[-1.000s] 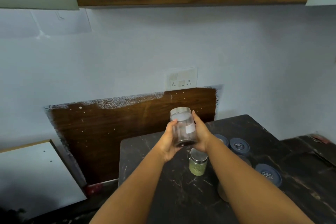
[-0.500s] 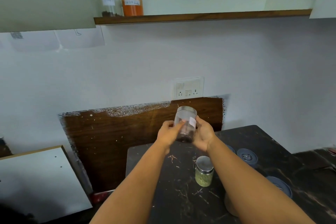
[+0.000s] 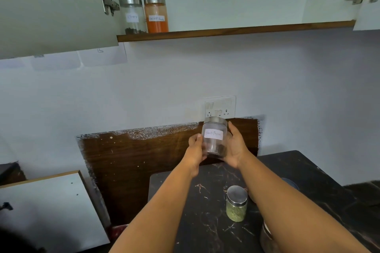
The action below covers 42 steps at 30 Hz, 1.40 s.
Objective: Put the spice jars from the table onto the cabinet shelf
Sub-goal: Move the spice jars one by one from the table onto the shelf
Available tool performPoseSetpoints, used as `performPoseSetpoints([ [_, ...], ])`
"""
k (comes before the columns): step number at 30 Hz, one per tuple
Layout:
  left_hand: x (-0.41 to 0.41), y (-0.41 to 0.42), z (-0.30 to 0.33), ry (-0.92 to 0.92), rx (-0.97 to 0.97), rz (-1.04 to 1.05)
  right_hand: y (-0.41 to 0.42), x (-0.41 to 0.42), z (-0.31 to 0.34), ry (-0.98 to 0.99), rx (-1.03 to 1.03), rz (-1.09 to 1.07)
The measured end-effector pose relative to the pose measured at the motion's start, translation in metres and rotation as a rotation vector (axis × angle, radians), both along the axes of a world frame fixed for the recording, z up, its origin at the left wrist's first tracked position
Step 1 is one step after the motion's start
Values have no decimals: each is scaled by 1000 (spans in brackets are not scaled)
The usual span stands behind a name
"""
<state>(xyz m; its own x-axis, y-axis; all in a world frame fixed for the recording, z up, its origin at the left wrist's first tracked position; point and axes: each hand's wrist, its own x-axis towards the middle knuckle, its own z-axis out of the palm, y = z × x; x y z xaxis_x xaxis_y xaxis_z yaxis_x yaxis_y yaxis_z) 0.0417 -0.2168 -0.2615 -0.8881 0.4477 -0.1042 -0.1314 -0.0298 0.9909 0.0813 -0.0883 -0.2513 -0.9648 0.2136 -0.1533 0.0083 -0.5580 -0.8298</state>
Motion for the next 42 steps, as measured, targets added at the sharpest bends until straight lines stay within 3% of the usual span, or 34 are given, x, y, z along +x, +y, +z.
performPoseSetpoints([
  [6, -1, 3, 8, 18, 51, 39, 3, -2, 17, 17, 105, 55],
  [8, -3, 6, 11, 27, 62, 63, 2, -5, 18, 2, 241, 98],
  [11, -6, 9, 26, 54, 138, 108, -5, -11, 26, -21, 463, -2],
  [13, -13, 11, 44, 92, 193, 135, -8, -20, 47, 22, 481, -22],
  [16, -27, 12, 89, 206, 264, 173, -7, -37, 97, 131, 566, -53],
  [21, -52, 15, 181, 503, 334, 225, -9, -58, 185, 390, 868, -329],
  [26, -83, 20, 260, 699, 314, 305, -2, -83, 259, 534, 1003, -446],
  [29, -107, 25, 293, 826, 233, 311, 12, -106, 294, 526, 1103, -475],
  [31, -126, 27, 306, 916, 66, 317, 22, -123, 310, 509, 1184, -495],
  [32, -138, 29, 309, 969, -72, 345, 27, -132, 317, 483, 1235, -487],
  [36, -177, 22, 290, 1239, -919, 590, 40, -173, 328, 204, 1416, -378],
  [38, -190, 18, 275, 1370, -991, 698, 43, -196, 335, 130, 1413, -330],
  [42, -210, 14, 268, 1510, -896, 775, 43, -235, 345, 71, 1377, -204],
])
